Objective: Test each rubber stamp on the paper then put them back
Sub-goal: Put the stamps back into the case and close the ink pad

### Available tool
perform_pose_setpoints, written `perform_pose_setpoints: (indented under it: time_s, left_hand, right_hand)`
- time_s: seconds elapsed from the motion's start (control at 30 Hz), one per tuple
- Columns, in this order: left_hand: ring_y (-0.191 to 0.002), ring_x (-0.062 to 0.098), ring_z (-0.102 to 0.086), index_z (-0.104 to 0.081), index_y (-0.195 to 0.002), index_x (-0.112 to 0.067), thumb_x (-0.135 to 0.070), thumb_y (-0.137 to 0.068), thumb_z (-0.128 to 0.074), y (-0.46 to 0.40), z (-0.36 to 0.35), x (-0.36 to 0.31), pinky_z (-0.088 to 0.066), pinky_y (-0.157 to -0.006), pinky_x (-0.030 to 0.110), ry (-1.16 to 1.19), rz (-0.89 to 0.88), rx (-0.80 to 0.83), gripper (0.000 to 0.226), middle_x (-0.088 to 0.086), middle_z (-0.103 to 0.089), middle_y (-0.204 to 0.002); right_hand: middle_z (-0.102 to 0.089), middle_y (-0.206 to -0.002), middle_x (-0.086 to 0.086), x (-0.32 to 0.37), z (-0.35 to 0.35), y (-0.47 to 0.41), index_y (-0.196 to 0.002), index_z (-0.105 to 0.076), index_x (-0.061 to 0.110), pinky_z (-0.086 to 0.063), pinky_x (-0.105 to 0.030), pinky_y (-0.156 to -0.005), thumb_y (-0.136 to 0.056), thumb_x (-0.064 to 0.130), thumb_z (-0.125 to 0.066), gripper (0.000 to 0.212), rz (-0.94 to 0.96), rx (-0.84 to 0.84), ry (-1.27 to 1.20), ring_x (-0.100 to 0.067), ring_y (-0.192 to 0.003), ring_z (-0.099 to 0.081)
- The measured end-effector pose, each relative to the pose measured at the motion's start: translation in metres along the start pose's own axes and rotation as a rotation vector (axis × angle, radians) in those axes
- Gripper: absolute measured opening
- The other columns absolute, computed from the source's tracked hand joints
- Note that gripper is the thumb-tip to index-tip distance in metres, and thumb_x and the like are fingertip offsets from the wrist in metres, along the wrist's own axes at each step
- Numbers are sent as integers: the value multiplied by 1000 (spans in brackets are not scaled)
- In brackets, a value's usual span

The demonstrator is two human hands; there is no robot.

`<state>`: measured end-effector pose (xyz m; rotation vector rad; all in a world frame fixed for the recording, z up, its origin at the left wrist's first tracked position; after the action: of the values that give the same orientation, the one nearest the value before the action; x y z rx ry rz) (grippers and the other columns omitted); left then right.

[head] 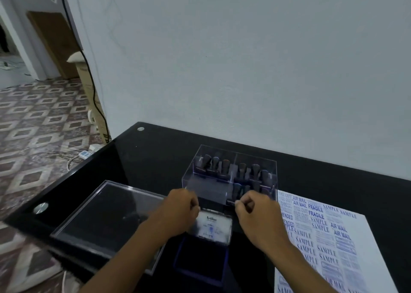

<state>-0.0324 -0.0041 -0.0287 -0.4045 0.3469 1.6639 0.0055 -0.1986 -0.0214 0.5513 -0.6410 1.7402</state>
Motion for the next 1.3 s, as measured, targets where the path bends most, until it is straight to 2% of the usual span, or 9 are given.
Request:
perform_pose_setpoints:
  time_s: [0.13,0.33,0.6,0.67,0.8,0.9,1.1,1.23,1.3]
  left_hand:
    - [-97,25,-60,-66,-92,-10,-19,-89,-55,13,-15,0,-38,-74,25,-66,62,31,15,10,-66,-104]
    - [-94,37,-61,-63,-82,-5,-8,-87,-49,18,-22,0,-38,-69,30,-78,108,-13,15,21,-66,-99]
    - [-86,34,-59,-50,-72,-11,2,-81,-50,18,-28,5,-37,-66,31,14,122,-77,16,16,-65,-90]
    - [-88,32,-59,-60,-86,-3,3,-80,-51,21,-25,6,-43,-70,33,47,89,-131,12,14,-66,-91]
    - [-86,22,-59,-62,-124,-13,4,-79,-64,35,-17,10,-44,-78,22,136,19,-221,48,10,-62,-99]
    - [-80,19,-62,-64,-120,-15,-7,-81,-71,55,-13,9,-53,-79,30,187,-49,-299,40,6,-63,-96]
    - [-73,10,-63,-69,-100,-13,-22,-87,-70,95,-10,12,-48,-74,19,213,-125,-360,16,-2,-69,-85]
    - [-71,7,-58,-70,-98,-14,-21,-84,-73,109,-18,23,-38,-69,4,156,-132,-322,16,-4,-67,-82]
    - [-76,11,-61,-71,-99,-12,-21,-81,-76,115,-26,28,-39,-73,10,103,-141,-293,20,0,-70,-88]
  right_hand:
    - [-70,-75,5,-17,-11,24,-82,-70,19,-44,-19,-67,-88,23,-63,10,-78,83,-15,-13,-80,-65]
    - [-74,-95,-13,-18,-27,39,-100,-72,5,-50,-33,-86,-89,25,-64,24,-103,116,-15,-30,-97,-66]
    - [-69,-80,1,-22,-35,43,-88,-71,18,-42,-24,-67,-88,21,-64,7,-117,97,-77,-22,-84,-66]
    - [-68,-80,6,-23,-33,40,-93,-72,23,-45,-23,-73,-84,18,-70,11,-154,73,-154,-16,-85,-66]
    - [-69,-79,8,-22,-25,44,-84,-64,30,-49,-25,-76,-78,12,-76,22,-173,66,-355,-9,-77,-65]
    - [-68,-78,7,-22,-22,56,-85,-64,25,-47,-20,-70,-80,11,-76,19,-127,82,-393,-6,-72,-62]
    - [-67,-81,9,-20,-23,80,-94,-74,18,-38,1,-68,-82,5,-73,18,64,77,-302,5,-71,-59]
    - [-65,-88,6,-21,-27,89,-93,-74,18,-40,-3,-71,-83,2,-70,20,126,84,-227,4,-70,-56]
    - [-63,-91,2,-21,-31,92,-97,-74,17,-46,-16,-79,-83,0,-66,23,143,101,-137,-4,-73,-56]
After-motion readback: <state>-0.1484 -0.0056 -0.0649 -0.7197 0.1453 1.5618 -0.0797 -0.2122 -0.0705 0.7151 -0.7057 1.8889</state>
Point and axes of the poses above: each hand's wrist, its own y-axis away from the middle knuckle, its own z-axis out of the back of the hand, x = y × z, the point moved 2 cm from there along -y, towards the middle knuckle
